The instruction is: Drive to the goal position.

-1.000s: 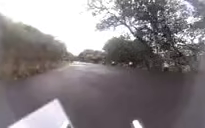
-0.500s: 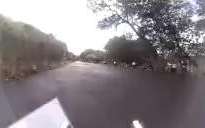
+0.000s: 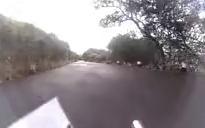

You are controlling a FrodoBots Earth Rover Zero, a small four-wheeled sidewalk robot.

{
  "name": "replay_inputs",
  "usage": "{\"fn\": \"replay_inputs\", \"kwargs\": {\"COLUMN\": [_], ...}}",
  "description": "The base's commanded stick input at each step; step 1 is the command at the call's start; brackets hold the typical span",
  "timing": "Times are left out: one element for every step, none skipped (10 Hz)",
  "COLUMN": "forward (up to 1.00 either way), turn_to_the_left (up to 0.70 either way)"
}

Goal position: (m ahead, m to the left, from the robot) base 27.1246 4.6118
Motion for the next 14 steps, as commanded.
{"fn": "replay_inputs", "kwargs": {"forward": [1.00,1.00,1.00,1.00,1.00,1.00,1.00,1.00,1.00,1.00,1.00,1.00,1.00,1.00], "turn_to_the_left": [0.00,0.00,0.00,0.00,0.00,0.00,0.00,0.00,0.00,0.00,0.00,0.00,0.00,0.00]}}
